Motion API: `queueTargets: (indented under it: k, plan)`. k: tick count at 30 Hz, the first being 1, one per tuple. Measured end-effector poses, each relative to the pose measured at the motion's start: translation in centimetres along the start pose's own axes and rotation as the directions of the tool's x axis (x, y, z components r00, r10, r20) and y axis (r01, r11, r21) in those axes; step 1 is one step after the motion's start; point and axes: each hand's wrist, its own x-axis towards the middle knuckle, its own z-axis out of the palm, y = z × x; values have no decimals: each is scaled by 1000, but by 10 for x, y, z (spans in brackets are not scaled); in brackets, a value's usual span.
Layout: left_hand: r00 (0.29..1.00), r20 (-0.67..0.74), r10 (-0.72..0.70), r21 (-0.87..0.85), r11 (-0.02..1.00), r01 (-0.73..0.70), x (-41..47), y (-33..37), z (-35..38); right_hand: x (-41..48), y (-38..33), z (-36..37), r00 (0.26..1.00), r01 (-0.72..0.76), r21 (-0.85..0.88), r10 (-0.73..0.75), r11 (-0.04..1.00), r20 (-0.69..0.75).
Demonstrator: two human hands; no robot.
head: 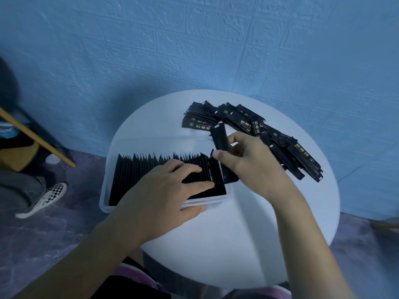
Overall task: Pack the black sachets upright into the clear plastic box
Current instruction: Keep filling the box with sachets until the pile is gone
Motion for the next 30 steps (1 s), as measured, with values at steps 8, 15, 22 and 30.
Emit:
queueTargets:
  k: [8, 15, 22, 30]
  plan:
    - [1000, 13, -1, -5, 1000, 1, -1, 2, -3, -20, -11, 30, 962, 170, -517, -254, 839, -96]
    - [1000, -13, 8, -10, 1000, -9, -3, 2, -3, -27, -11, 29, 964, 164, -534, -250, 830, -93]
    - [1000, -11, 7, -4, 1000, -7, -1, 0, -2, -23, -1, 21, 977, 120, -522, -195, 845, -91]
    - [1000, -15, 8, -7, 1000, -8, -2, 0, -2, -16, 14, 25, 989, 81, -453, -127, 888, -73]
